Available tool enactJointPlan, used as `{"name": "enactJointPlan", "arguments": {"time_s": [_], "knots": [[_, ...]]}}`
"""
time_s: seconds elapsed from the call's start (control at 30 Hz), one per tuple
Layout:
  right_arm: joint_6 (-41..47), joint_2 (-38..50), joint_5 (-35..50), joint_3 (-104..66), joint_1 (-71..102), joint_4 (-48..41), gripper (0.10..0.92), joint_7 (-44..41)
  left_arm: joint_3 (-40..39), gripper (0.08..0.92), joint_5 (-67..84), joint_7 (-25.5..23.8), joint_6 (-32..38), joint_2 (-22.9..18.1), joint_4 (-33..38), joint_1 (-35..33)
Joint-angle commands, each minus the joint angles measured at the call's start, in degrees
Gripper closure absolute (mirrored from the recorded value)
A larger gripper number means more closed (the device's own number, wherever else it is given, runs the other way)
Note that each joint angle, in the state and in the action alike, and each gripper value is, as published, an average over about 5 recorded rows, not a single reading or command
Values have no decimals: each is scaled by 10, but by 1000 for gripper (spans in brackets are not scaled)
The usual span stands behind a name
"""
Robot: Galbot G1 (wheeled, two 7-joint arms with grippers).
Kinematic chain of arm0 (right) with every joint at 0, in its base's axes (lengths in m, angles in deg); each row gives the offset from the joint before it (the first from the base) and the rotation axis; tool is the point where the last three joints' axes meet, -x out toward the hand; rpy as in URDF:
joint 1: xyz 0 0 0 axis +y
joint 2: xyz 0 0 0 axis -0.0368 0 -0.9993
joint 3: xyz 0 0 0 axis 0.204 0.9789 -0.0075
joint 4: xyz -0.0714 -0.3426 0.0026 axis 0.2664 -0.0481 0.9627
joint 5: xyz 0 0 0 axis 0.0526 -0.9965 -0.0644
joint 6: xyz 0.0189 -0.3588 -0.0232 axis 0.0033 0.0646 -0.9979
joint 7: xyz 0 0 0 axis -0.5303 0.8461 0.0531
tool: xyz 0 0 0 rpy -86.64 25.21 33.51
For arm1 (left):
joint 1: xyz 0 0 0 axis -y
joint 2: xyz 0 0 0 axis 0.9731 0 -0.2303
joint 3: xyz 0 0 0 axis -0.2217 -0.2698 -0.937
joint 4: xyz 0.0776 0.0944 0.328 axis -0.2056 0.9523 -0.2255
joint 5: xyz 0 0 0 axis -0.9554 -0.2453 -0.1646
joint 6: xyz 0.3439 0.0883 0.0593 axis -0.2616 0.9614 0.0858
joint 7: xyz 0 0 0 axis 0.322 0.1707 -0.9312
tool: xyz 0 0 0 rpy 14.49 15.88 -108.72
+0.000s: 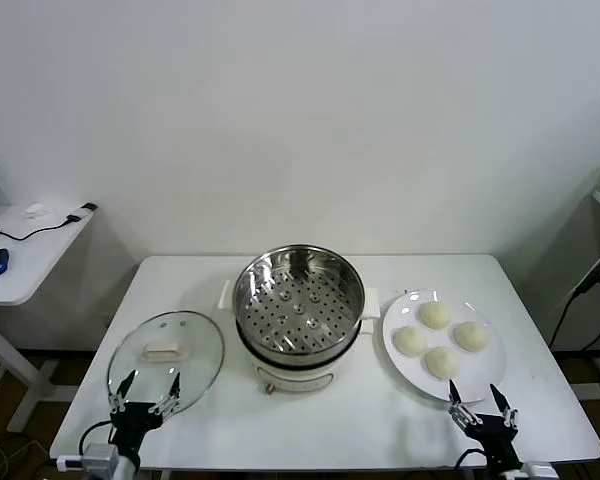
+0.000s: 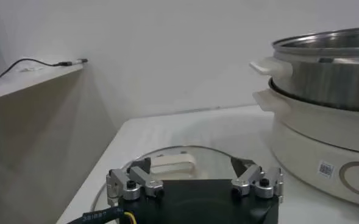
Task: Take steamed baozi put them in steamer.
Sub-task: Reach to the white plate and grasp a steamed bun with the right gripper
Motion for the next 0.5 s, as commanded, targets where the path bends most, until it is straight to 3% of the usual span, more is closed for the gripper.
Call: {"name": "enactJointPlan", "arguments": {"time_s": [0.03, 0.23, 0.37, 0.5], "knots": [[87, 52, -35, -5, -133, -9, 203, 2, 0, 177, 0, 0, -2, 1, 3, -1], [181, 182, -10, 71, -326, -82, 203, -8, -3, 177, -1, 2, 0, 1, 10, -7], [223, 304, -32, 170, -432, -142, 203, -151, -4, 177, -1, 2, 0, -1, 18, -12], [178, 412, -101, 305, -543, -223, 203, -302, -2, 177, 0, 3, 1, -1, 23, -15]]}}
